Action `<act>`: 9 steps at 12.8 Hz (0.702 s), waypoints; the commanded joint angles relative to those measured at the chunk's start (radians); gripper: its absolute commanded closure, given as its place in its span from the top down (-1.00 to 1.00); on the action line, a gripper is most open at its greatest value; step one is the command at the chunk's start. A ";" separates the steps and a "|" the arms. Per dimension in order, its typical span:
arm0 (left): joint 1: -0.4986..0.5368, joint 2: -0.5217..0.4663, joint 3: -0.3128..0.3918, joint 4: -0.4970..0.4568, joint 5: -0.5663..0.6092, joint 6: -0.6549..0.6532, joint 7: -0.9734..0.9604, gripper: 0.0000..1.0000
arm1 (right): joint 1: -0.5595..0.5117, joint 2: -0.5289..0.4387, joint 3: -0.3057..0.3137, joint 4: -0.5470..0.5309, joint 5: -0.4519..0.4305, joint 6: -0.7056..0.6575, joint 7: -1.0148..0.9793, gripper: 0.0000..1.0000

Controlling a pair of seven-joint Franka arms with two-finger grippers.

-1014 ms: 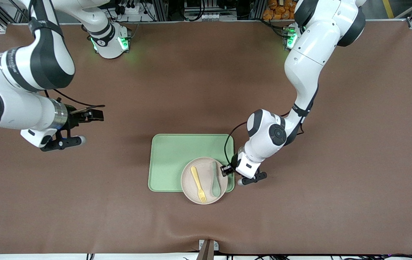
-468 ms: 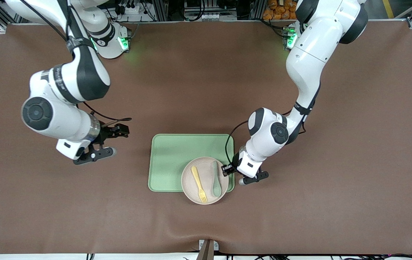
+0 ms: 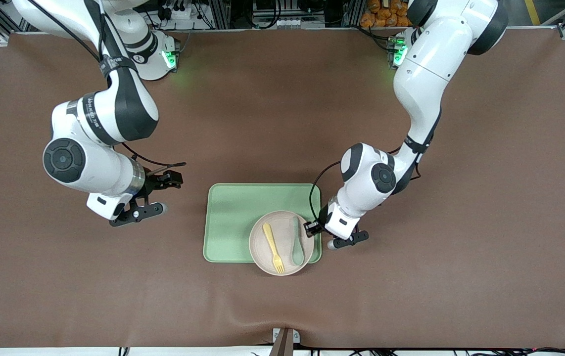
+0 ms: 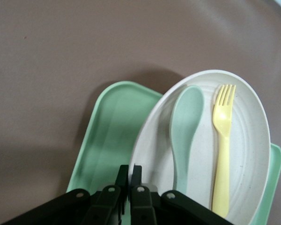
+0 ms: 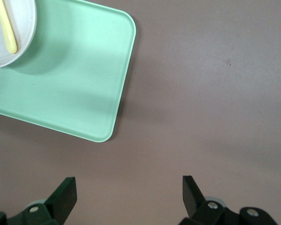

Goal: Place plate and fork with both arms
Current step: 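Settle the plate on the tray while the right gripper approaches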

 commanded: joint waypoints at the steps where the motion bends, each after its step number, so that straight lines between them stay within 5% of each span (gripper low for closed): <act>1: -0.003 -0.062 0.002 -0.079 -0.012 0.001 0.002 -1.00 | -0.022 0.011 0.001 -0.010 0.013 -0.007 -0.004 1.00; 9: -0.011 -0.067 0.002 -0.102 -0.012 0.001 0.005 -1.00 | -0.073 0.011 0.002 -0.047 0.013 -0.025 -0.004 1.00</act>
